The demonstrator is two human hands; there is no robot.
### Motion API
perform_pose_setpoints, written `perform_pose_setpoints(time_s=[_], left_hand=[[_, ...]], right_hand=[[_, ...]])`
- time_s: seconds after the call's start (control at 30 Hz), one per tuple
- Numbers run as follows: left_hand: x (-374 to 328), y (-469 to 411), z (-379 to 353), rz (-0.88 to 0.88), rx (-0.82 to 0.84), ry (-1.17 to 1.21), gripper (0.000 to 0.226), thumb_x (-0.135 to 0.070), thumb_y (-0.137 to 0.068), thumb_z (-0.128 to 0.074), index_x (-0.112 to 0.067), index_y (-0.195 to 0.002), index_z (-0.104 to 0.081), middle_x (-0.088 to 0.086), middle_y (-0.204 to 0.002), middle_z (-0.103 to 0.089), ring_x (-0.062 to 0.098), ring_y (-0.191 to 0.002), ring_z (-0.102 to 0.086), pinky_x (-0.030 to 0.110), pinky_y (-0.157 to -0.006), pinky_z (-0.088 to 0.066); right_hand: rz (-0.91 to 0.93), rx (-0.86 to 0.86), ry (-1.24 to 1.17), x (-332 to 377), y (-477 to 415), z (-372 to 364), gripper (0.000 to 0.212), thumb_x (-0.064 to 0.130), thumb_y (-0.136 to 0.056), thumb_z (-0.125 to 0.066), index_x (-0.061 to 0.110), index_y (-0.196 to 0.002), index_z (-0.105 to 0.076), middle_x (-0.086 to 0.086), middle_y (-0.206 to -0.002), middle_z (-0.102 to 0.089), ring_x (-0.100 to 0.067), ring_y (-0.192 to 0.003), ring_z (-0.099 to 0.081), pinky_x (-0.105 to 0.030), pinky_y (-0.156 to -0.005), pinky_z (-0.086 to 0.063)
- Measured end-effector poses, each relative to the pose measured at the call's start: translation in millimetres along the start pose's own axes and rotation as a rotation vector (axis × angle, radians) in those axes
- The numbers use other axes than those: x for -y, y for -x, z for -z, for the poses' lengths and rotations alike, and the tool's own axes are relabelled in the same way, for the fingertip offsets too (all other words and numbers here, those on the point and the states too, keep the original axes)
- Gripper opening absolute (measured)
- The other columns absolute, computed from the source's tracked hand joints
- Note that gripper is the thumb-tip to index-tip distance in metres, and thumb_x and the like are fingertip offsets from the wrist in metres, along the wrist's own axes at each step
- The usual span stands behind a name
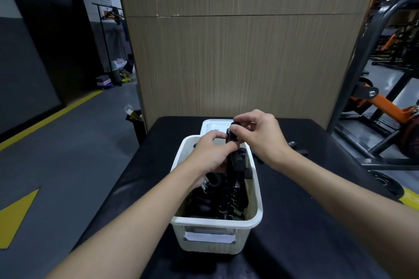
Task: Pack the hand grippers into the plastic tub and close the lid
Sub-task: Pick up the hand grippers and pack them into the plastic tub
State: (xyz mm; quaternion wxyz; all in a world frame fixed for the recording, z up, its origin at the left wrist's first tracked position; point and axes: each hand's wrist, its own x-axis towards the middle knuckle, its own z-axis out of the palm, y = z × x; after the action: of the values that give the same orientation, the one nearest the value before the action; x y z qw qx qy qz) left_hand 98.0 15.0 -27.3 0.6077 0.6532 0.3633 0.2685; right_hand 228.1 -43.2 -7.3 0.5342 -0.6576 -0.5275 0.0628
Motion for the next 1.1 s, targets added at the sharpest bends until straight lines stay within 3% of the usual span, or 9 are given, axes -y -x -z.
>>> perform_pose_setpoints(time_s=[0.17, 0.3, 0.43, 0.53, 0.63, 0.7, 0.8, 0.93, 1.1], left_hand=[[12, -10, -8, 0.073, -0.029, 0.028, 0.026, -0.022, -0.085, -0.066, -0.022, -0.111, -0.066, -0.001, -0.074, -0.065, 0.01, -0.053, -0.06, 0.028, -0.061, -0.052], [20, -19, -14, 0.128, -0.029, 0.038, 0.011, -0.015, -0.087, -0.061, -0.015, -0.097, -0.066, -0.002, -0.065, -0.064, 0.015, -0.056, -0.062, 0.03, -0.063, -0.053], [26, -28, -22, 0.154, -0.026, -0.027, 0.007, -0.013, -0.089, -0.058, -0.018, -0.087, -0.062, 0.0, -0.068, -0.064, 0.016, -0.06, -0.064, 0.032, -0.066, -0.056], [29, -33, -26, 0.161, -0.034, -0.076, 0.008, -0.012, -0.09, -0.056, -0.015, -0.084, -0.061, 0.003, -0.072, -0.063, 0.017, -0.059, -0.062, 0.031, -0.062, -0.058], [29, -38, -27, 0.141, -0.055, -0.141, 0.014, -0.016, -0.089, -0.056, -0.015, -0.076, -0.059, 0.006, -0.072, -0.061, 0.019, -0.059, -0.058, 0.034, -0.064, -0.059], [30, -40, -29, 0.121, -0.05, -0.195, 0.016, -0.018, -0.088, -0.057, -0.015, -0.073, -0.061, 0.006, -0.07, -0.061, 0.021, -0.061, -0.058, 0.038, -0.068, -0.06], [29, -40, -30, 0.093, -0.071, -0.321, 0.014, -0.024, -0.08, -0.062, -0.014, -0.072, -0.068, 0.002, -0.067, -0.065, 0.02, -0.059, -0.06, 0.034, -0.064, -0.058], [34, -43, -27, 0.05, -0.153, -0.493, 0.02, -0.024, -0.078, -0.065, -0.007, -0.084, -0.073, 0.004, -0.067, -0.065, 0.02, -0.059, -0.056, 0.029, -0.056, -0.049], [42, -50, -26, 0.033, -0.134, -0.479, 0.014, -0.015, -0.084, -0.066, -0.004, -0.086, -0.073, 0.016, -0.086, -0.074, 0.025, -0.061, -0.065, 0.039, -0.068, -0.062]], right_hand=[[-0.095, 0.121, -0.006, -11, 2, 3, 0.01, 0.017, -0.091, -0.064, 0.013, -0.097, -0.071, 0.001, -0.084, -0.07, -0.015, -0.074, -0.066, -0.03, -0.072, -0.054], [-0.193, 0.228, 0.282, -36, 10, 10, 0.022, 0.015, -0.093, -0.056, 0.013, -0.107, -0.072, -0.004, -0.098, -0.072, -0.018, -0.09, -0.065, -0.025, -0.079, -0.049], [-0.274, 0.43, 0.293, -55, 28, 10, 0.018, 0.021, -0.092, -0.058, 0.019, -0.102, -0.073, -0.01, -0.09, -0.071, -0.014, -0.076, -0.06, -0.025, -0.069, -0.045], [-0.313, 0.508, 0.228, -56, 37, 11, 0.019, 0.023, -0.093, -0.06, 0.021, -0.109, -0.071, 0.006, -0.091, -0.068, -0.008, -0.085, -0.062, -0.018, -0.076, -0.049], [-0.281, 0.568, 0.257, -57, 39, 10, 0.031, 0.022, -0.089, -0.066, 0.019, -0.12, -0.067, 0.005, -0.114, -0.067, -0.012, -0.105, -0.061, -0.025, -0.094, -0.048], [-0.255, 0.553, 0.286, -57, 39, 10, 0.035, 0.022, -0.087, -0.069, 0.018, -0.121, -0.066, 0.007, -0.117, -0.065, -0.009, -0.108, -0.059, -0.022, -0.093, -0.045], [-0.175, 0.488, 0.353, -59, 41, 10, 0.023, 0.02, -0.083, -0.072, 0.018, -0.106, -0.071, 0.003, -0.112, -0.064, -0.014, -0.107, -0.059, -0.024, -0.089, -0.046], [-0.132, 0.392, 0.378, -62, 44, 6, 0.025, 0.02, -0.082, -0.075, 0.02, -0.107, -0.072, 0.004, -0.118, -0.042, -0.008, -0.111, -0.042, -0.017, -0.091, -0.032], [-0.058, 0.359, 0.461, -57, 46, 4, 0.031, 0.024, -0.081, -0.076, 0.021, -0.112, -0.072, 0.006, -0.102, -0.048, -0.013, -0.103, -0.047, -0.02, -0.085, -0.036]])
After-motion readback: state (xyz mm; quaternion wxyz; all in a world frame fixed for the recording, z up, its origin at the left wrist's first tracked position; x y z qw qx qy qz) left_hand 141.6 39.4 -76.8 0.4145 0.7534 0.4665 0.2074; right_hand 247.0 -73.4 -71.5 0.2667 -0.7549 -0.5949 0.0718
